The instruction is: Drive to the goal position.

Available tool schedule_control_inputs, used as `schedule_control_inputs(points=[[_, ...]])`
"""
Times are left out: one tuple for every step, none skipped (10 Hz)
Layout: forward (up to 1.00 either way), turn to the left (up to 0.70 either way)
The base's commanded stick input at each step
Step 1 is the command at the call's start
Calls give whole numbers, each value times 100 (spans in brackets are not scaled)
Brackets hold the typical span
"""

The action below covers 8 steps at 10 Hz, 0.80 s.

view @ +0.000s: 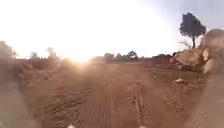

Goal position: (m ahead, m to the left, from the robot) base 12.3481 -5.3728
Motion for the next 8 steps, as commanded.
schedule_control_inputs(points=[[66, 0], [66, 0], [66, -13], [66, -30], [66, -33], [66, -25], [66, -7], [66, 0]])
